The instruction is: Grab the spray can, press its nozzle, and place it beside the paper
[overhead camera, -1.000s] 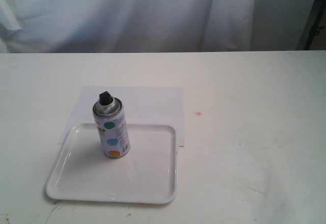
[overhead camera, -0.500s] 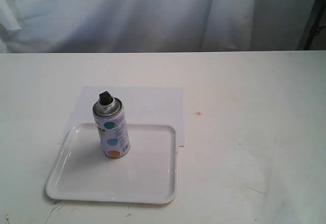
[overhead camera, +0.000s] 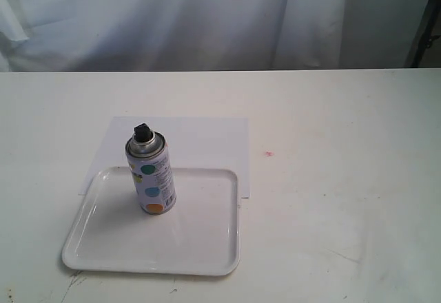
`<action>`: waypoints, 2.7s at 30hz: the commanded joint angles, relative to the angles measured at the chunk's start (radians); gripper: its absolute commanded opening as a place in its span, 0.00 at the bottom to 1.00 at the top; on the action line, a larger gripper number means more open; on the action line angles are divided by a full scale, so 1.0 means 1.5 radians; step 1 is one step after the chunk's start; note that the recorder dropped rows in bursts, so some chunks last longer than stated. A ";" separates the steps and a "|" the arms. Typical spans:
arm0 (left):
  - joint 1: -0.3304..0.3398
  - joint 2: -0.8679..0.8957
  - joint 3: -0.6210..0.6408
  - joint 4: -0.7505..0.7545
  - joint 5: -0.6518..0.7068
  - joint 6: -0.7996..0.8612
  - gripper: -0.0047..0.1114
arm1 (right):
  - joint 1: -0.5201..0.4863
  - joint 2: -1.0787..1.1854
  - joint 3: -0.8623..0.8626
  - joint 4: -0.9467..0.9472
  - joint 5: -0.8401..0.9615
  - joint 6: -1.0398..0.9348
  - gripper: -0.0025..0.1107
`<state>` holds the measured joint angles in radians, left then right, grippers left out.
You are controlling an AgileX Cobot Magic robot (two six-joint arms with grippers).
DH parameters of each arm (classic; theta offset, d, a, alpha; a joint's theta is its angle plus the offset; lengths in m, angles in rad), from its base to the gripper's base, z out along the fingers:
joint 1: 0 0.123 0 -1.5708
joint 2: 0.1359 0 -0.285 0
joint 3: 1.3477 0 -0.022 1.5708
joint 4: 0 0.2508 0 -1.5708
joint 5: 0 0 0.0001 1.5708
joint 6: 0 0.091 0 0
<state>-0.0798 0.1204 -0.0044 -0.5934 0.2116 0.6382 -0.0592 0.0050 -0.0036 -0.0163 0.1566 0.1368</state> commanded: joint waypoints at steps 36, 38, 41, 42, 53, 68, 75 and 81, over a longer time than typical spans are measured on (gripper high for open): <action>-0.001 -0.004 0.003 0.001 -0.003 -0.006 0.04 | -0.020 -0.003 0.002 -0.003 0.128 -0.038 0.02; -0.001 -0.004 0.003 0.001 -0.003 -0.006 0.04 | -0.020 -0.003 0.002 -0.003 0.128 -0.038 0.02; -0.001 -0.004 0.003 0.001 -0.003 -0.006 0.04 | -0.020 -0.003 0.002 -0.003 0.128 -0.038 0.02; -0.001 -0.004 0.003 0.001 -0.003 -0.006 0.04 | -0.020 -0.003 0.002 -0.003 0.128 -0.038 0.02; -0.001 -0.004 0.003 0.001 -0.003 -0.006 0.04 | -0.020 -0.003 0.002 -0.003 0.128 -0.038 0.02; -0.001 -0.010 0.003 0.029 -0.003 -0.001 0.04 | -0.020 -0.003 0.002 -0.003 0.128 -0.037 0.02; -0.001 -0.080 0.003 0.240 -0.038 -0.169 0.04 | -0.020 -0.003 0.002 -0.001 0.128 -0.037 0.02; 0.022 -0.080 0.003 0.388 0.049 -0.366 0.04 | -0.020 -0.003 0.002 -0.002 0.126 -0.037 0.02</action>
<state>-0.0722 0.0031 -0.0044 -0.0444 0.2384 0.1392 -0.0871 0.0050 -0.0036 -0.0163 0.3467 0.0862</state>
